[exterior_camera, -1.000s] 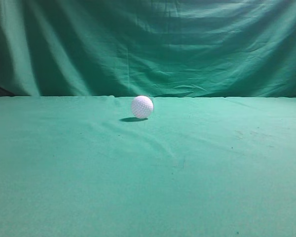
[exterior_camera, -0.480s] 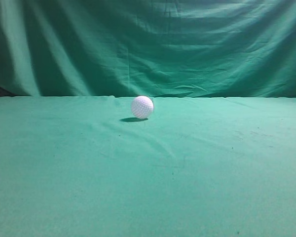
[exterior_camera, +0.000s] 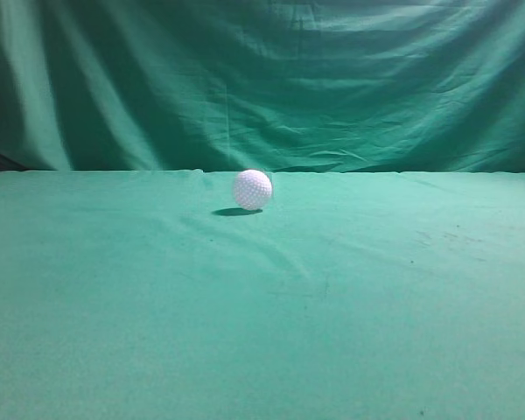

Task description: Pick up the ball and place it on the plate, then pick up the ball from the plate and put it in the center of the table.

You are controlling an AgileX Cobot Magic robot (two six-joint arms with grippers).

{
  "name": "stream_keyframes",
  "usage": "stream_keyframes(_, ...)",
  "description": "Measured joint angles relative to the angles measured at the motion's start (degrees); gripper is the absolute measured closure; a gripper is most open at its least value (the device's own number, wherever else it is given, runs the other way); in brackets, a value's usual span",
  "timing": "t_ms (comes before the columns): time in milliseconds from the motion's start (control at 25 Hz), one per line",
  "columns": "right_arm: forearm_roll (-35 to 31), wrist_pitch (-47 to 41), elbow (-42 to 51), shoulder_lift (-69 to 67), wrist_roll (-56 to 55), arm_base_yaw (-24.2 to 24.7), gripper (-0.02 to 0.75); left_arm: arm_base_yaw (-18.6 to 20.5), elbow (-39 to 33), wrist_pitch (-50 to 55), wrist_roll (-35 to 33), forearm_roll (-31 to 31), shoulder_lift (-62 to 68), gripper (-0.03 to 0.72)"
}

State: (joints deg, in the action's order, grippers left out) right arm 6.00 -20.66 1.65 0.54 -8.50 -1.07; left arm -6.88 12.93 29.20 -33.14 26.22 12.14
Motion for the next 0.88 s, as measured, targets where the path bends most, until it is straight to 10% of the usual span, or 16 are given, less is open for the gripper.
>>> stream_keyframes(880, -3.1, -0.9, 0.0, 0.0, 4.4, 0.0, 0.671, 0.0, 0.0, 0.0, 0.0, 0.0, 0.0, 0.688)
